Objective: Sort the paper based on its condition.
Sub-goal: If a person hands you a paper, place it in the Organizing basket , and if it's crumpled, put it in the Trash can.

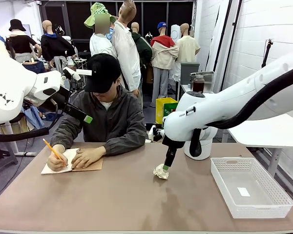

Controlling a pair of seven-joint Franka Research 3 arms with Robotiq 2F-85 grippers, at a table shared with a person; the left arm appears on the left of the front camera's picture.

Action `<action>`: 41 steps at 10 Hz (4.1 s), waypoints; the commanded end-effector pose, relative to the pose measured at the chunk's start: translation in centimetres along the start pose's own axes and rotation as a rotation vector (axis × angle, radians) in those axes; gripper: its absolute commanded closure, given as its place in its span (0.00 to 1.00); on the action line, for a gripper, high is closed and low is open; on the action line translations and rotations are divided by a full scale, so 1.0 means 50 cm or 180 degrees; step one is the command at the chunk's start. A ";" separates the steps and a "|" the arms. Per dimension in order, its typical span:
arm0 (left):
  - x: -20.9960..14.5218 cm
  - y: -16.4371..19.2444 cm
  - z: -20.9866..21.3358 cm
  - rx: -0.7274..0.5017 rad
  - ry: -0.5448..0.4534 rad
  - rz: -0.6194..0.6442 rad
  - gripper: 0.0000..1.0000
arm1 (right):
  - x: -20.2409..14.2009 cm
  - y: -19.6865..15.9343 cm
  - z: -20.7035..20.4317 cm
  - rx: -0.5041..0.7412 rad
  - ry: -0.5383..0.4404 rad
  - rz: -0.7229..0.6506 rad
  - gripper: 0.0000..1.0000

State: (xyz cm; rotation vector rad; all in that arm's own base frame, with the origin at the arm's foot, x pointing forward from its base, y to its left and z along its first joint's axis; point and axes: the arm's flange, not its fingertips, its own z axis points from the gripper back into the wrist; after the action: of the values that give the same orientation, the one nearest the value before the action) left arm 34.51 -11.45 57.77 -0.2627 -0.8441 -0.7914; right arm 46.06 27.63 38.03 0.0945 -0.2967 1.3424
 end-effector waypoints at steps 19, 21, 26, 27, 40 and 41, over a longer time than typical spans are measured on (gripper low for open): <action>0.000 0.002 0.002 -0.0021 0.0015 0.0013 0.00 | 0.059 -0.072 -0.079 0.0459 0.0396 0.0529 0.00; 0.000 0.002 0.002 -0.0021 0.0015 0.0013 0.00 | 0.066 -0.078 -0.095 0.0488 0.0382 0.0577 0.00; 0.000 0.002 0.002 -0.0021 0.0015 0.0013 0.00 | 0.072 -0.081 -0.133 0.0635 0.0460 0.0745 0.00; 0.000 0.002 0.002 -0.0021 0.0015 0.0013 0.00 | 0.071 -0.081 -0.138 0.0630 0.0504 0.0749 0.00; 0.000 0.002 0.002 -0.0021 0.0015 0.0013 0.00 | 0.078 -0.093 -0.194 0.0658 0.0575 0.0542 0.44; 0.000 0.002 0.002 -0.0021 0.0015 0.0013 0.00 | 0.079 -0.095 -0.195 0.0686 0.0530 0.0519 0.64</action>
State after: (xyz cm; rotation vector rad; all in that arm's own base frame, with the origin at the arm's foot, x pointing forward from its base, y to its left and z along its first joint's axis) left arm 34.51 -11.44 57.77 -0.2626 -0.8440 -0.7913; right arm 52.40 32.31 30.27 0.1140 -0.0188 1.5546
